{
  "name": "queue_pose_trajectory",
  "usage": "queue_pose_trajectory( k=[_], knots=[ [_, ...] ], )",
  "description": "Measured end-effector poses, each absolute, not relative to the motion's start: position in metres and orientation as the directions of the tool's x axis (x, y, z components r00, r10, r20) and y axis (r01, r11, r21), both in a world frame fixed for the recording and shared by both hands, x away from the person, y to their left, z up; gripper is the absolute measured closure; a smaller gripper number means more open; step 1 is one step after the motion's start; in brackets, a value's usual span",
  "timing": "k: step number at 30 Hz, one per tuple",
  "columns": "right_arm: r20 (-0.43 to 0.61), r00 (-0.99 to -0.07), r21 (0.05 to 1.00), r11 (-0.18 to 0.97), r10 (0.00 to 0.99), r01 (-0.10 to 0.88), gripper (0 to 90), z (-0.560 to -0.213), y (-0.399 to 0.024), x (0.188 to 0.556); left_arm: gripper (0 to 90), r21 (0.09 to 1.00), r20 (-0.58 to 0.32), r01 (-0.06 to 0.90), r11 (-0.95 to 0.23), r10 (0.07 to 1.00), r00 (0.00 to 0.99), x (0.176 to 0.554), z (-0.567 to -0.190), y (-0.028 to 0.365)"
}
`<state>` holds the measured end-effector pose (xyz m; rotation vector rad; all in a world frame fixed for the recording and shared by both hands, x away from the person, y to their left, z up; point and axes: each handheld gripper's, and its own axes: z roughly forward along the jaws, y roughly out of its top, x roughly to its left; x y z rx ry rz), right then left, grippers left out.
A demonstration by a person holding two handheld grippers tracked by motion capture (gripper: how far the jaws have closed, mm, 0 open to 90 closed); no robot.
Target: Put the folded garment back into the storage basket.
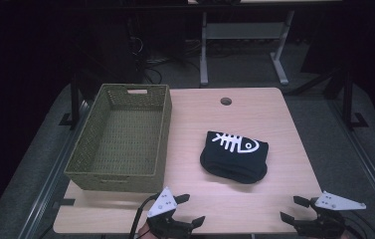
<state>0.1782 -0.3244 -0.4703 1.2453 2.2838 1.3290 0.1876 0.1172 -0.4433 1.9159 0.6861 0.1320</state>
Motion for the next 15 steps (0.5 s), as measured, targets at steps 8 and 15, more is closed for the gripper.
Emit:
queue_pose_trajectory(
  k=[8,15],
  knots=[
    [0.203,-0.627,0.805,0.236,0.752,0.544,19.1,-0.465,-0.323,0.181,19.5,0.867,-0.208,0.397,-0.303,0.504,0.838,0.192,-0.443,0.109],
    [0.214,-0.615,0.801,0.224,0.759,0.555,18.9,-0.454,-0.322,0.191,19.6,0.866,-0.199,0.397,-0.304,0.52,0.831,0.208,-0.439,0.104]
  ],
)
